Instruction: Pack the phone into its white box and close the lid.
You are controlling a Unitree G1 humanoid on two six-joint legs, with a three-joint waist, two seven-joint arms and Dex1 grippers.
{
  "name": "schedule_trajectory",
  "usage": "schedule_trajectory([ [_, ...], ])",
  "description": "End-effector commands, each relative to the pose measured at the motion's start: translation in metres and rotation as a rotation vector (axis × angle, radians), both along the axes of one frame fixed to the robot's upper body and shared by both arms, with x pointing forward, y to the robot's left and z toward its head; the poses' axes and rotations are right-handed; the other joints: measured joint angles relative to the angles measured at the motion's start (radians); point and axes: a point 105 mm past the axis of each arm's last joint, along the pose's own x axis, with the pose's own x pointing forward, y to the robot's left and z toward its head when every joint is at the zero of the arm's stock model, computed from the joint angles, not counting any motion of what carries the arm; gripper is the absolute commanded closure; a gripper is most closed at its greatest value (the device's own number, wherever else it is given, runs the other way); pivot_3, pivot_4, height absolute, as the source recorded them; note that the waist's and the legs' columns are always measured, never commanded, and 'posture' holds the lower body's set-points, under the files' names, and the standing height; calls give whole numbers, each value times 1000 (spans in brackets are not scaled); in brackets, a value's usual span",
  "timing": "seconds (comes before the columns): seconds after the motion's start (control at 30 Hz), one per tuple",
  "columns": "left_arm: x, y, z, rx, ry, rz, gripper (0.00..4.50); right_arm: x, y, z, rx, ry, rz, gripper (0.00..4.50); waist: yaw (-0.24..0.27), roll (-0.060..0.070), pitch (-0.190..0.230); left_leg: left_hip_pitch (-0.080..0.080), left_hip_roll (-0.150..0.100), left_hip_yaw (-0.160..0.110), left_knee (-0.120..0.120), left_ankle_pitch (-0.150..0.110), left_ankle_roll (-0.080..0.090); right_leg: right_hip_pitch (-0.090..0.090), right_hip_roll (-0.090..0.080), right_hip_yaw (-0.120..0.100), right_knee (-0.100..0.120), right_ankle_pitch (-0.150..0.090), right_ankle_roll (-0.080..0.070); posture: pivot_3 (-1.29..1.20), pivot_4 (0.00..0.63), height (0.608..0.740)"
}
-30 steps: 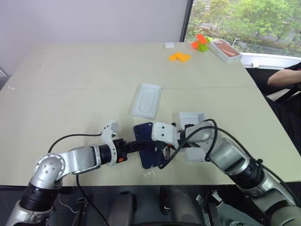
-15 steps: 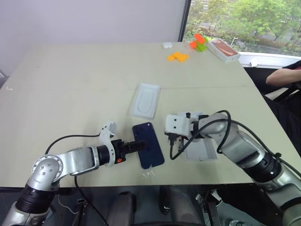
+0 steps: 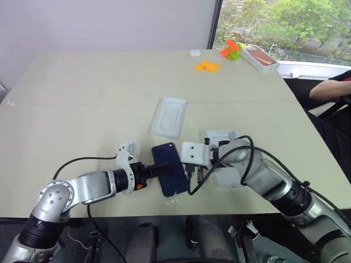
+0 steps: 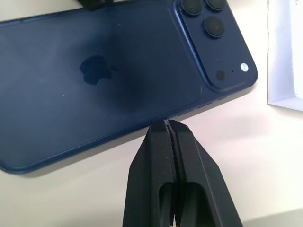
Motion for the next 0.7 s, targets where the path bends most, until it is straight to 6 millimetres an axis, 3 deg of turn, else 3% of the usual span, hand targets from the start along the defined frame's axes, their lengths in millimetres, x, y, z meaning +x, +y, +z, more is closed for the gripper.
schedule_trajectory([
  [0.03, -5, -1, -8, 16, 30, -7, 0, -9, 15, 0, 47, 28, 64, 4454, -2, 0, 0, 0, 0, 0, 0, 0, 0, 0, 0, 0, 0, 0, 0, 0, 150, 740],
  [0.47, -3, -1, -4, -5, 9, 5, 0, -6, 20, 0, 77, 50, 54, 4454, 2, 0, 0, -1, 0, 0, 0, 0, 0, 0, -1, 0, -1, 0, 0, 0, 150, 740],
  [0.7, -3, 1, -5, -1, 12, 10, 0, 9, -7, 24, 26, -51, -3, 4454, 3, 0, 0, -2, 0, 0, 0, 0, 0, -1, -1, 0, -1, 0, 0, 0, 150, 740],
])
